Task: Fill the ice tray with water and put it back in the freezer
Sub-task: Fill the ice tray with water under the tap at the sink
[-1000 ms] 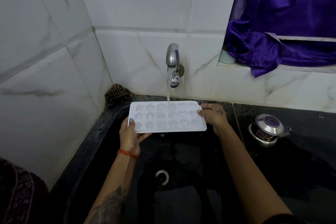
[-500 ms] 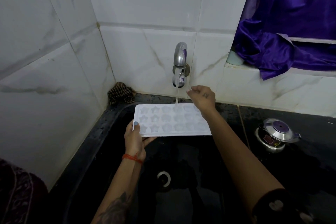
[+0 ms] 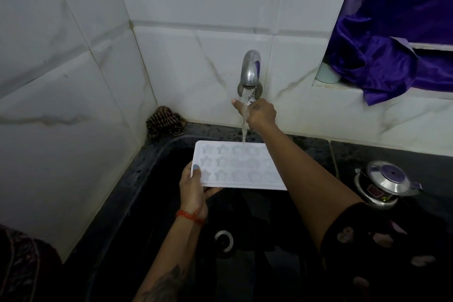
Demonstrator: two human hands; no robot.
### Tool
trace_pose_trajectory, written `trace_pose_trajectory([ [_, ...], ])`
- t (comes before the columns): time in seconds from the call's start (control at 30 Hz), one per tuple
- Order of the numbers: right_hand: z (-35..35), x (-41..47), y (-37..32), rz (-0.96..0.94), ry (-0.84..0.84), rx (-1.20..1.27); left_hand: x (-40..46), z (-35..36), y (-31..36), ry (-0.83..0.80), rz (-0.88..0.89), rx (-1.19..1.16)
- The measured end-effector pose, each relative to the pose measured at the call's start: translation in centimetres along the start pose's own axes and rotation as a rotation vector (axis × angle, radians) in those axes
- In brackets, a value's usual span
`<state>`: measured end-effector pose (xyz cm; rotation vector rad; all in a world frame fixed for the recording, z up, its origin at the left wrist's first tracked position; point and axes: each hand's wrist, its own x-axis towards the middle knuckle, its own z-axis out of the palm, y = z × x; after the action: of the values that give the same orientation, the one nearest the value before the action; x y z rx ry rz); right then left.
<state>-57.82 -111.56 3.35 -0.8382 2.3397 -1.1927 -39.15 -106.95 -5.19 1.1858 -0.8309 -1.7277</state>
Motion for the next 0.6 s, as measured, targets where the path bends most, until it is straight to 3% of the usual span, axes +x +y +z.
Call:
trace_pose_trajectory([
  [0.33, 0.48, 0.5, 0.75, -0.034, 0.035, 0.084, -0.69, 0.78, -0.58, -0.038, -0.02, 0.035],
  [0.6, -0.45, 0.1, -0.06, 0.208, -0.158, 0.462, -1.02, 0.77, -0.83, -0.055, -0.023, 0.05],
])
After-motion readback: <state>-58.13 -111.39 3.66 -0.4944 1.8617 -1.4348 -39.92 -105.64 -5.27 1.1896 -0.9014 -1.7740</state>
